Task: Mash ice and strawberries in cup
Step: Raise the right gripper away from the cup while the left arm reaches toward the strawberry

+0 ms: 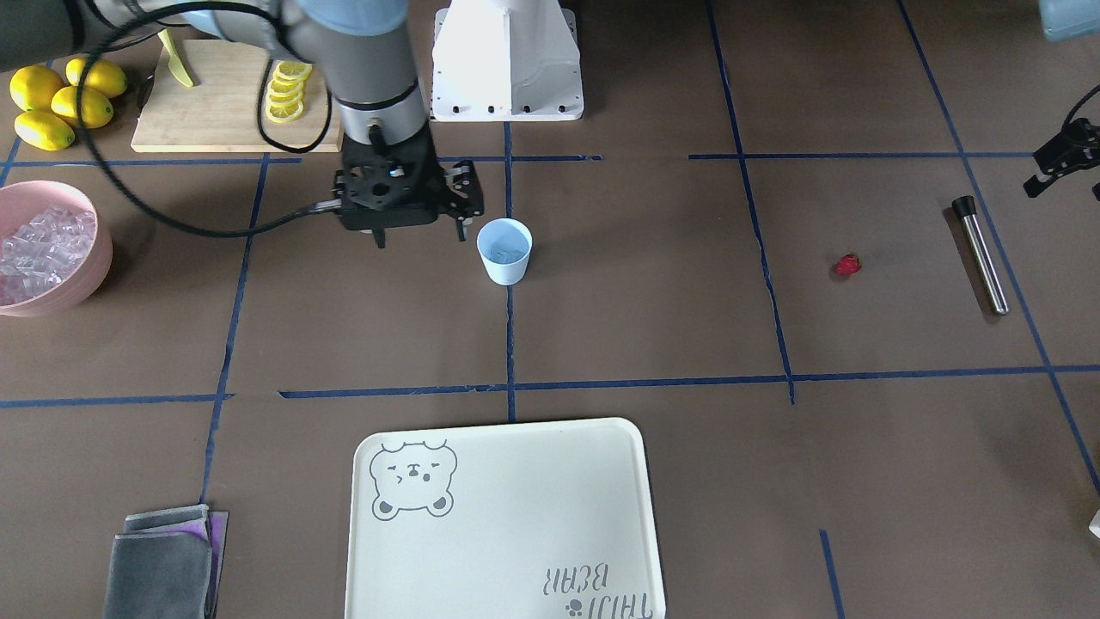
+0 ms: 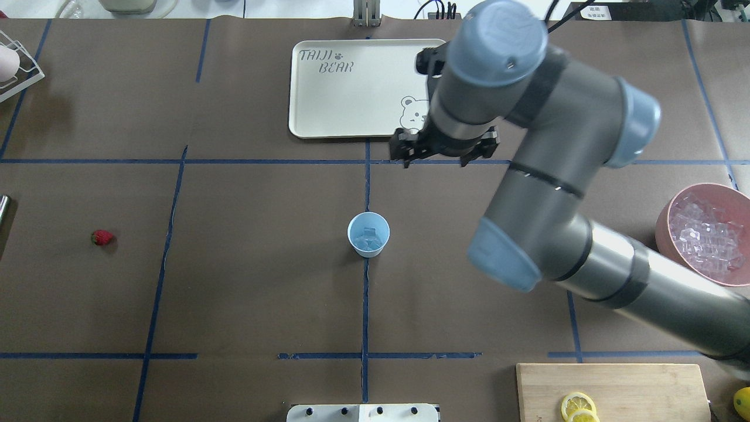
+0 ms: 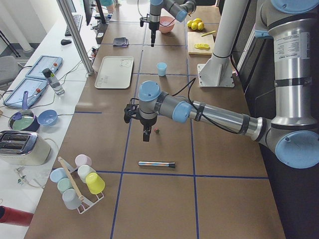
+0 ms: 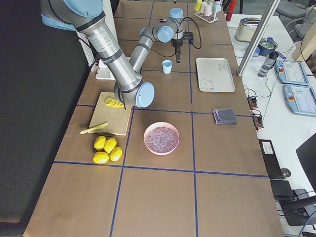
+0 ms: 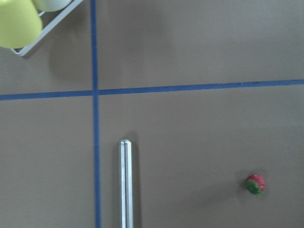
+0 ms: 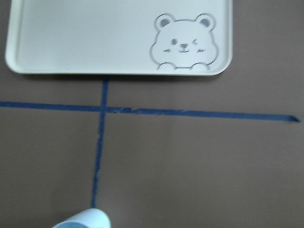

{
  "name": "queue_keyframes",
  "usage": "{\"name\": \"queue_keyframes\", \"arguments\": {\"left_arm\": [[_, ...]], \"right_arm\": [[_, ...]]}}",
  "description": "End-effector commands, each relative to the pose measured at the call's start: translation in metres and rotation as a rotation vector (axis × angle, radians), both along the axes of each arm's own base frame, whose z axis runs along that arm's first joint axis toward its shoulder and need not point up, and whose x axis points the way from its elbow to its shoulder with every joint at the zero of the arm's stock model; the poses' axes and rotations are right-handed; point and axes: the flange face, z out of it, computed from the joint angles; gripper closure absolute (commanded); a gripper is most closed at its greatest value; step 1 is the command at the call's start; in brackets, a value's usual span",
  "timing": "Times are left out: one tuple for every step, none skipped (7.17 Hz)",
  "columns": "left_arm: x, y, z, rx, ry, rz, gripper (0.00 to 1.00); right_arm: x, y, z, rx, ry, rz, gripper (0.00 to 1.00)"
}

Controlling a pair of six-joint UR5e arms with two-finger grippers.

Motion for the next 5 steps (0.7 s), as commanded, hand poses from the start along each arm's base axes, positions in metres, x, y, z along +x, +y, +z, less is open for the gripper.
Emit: {"name": "queue_keyframes", "arguments": {"left_arm": [[0.069,0.011,-0.015,-0.009,0.015,-0.052,0.0],[0.101,0.017,-0.017,-0.005,-0.004,-0.073,0.0],[0.127,0.023,-0.013,0.009,-0.032,-0.081,0.0],[0.142,0.026,-0.008,0.039,-0.027,-0.092,0.0],[0.162,0.03,0.003,0.043,-0.001,-0.12,0.0]], "right_arm": [[0.12,-0.047,0.076,0.077,0.035,-0.085,0.01],[0.17,-0.061,0.116,0.095,0.052,-0.116,0.01],[0.213,-0.066,0.152,0.103,0.06,-0.146,0.01],[0.265,-0.066,0.193,0.125,0.079,-0.179,0.01],[0.296,-0.064,0.22,0.132,0.092,-0.193,0.01]]}}
